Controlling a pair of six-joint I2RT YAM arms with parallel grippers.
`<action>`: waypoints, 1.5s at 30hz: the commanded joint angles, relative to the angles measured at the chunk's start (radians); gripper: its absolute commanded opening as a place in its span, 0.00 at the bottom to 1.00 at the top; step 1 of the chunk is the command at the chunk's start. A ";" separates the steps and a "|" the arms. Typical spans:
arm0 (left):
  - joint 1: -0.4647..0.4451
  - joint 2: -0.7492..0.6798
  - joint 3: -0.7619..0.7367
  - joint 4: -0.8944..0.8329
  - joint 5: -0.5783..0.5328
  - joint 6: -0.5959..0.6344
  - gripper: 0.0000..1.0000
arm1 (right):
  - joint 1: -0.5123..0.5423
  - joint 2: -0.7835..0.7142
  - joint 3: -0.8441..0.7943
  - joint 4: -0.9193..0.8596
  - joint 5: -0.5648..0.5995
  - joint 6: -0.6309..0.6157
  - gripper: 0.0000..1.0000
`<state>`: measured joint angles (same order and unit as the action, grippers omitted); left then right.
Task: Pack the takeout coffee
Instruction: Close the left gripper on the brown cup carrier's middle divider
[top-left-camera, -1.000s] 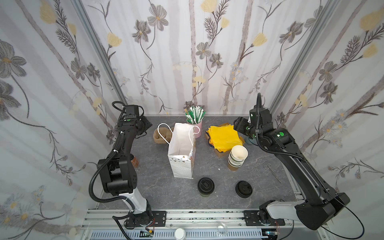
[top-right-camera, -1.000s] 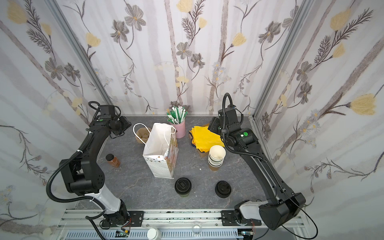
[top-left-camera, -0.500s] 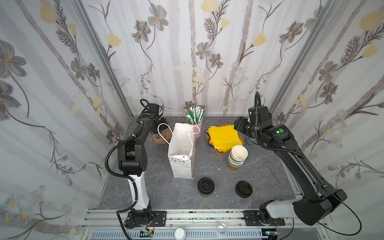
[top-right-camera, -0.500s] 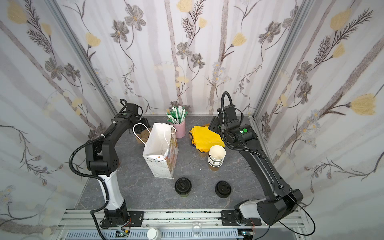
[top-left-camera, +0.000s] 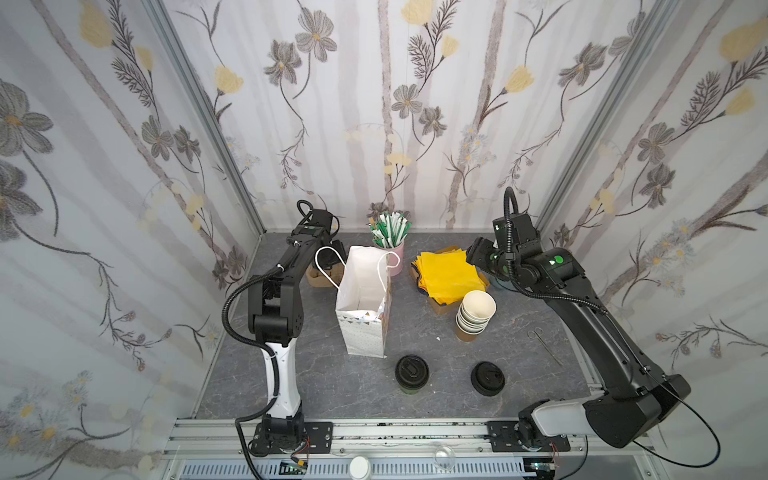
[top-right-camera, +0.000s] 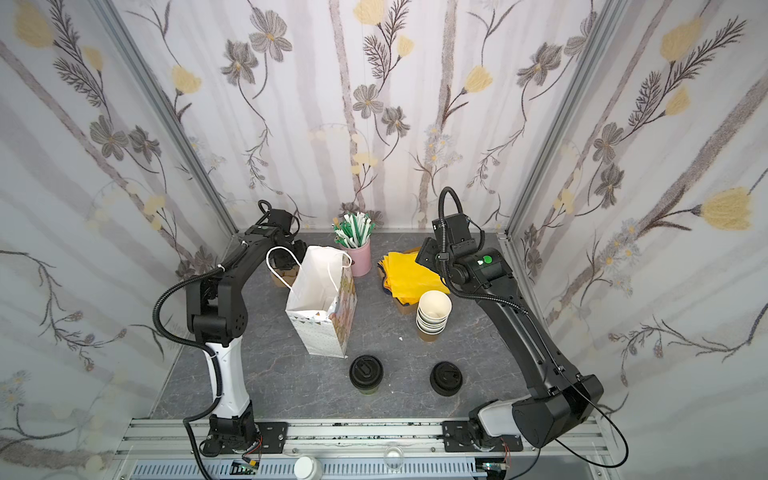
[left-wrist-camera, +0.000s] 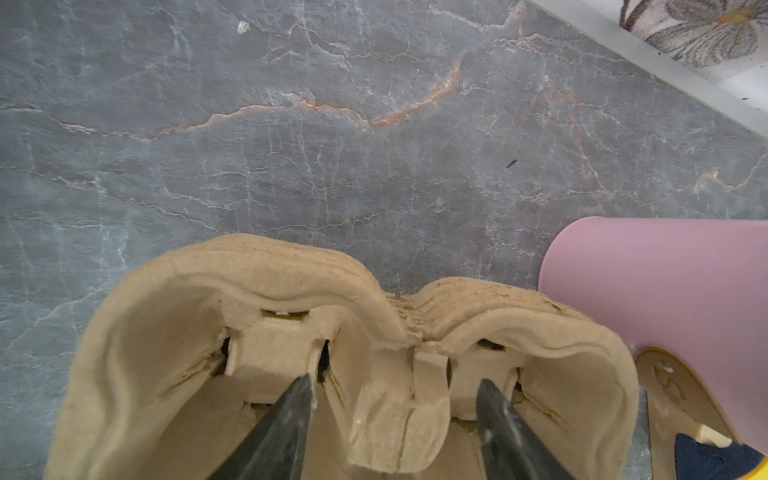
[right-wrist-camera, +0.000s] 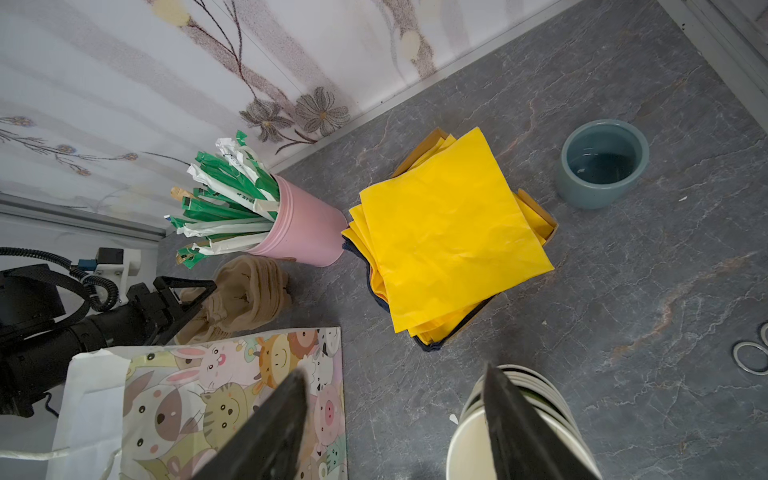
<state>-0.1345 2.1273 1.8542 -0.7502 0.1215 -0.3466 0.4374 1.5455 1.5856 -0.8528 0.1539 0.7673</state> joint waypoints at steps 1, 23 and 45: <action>-0.003 0.012 0.016 -0.033 -0.028 0.030 0.62 | 0.000 0.007 0.004 0.005 -0.015 0.020 0.68; -0.028 0.040 0.053 -0.041 -0.039 0.043 0.55 | 0.001 -0.014 -0.018 -0.024 -0.018 0.049 0.67; -0.034 0.060 0.060 -0.055 -0.052 0.055 0.43 | 0.001 -0.022 -0.026 -0.024 -0.016 0.055 0.68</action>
<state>-0.1677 2.1872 1.9030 -0.7856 0.0807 -0.3054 0.4381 1.5257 1.5627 -0.8913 0.1364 0.8104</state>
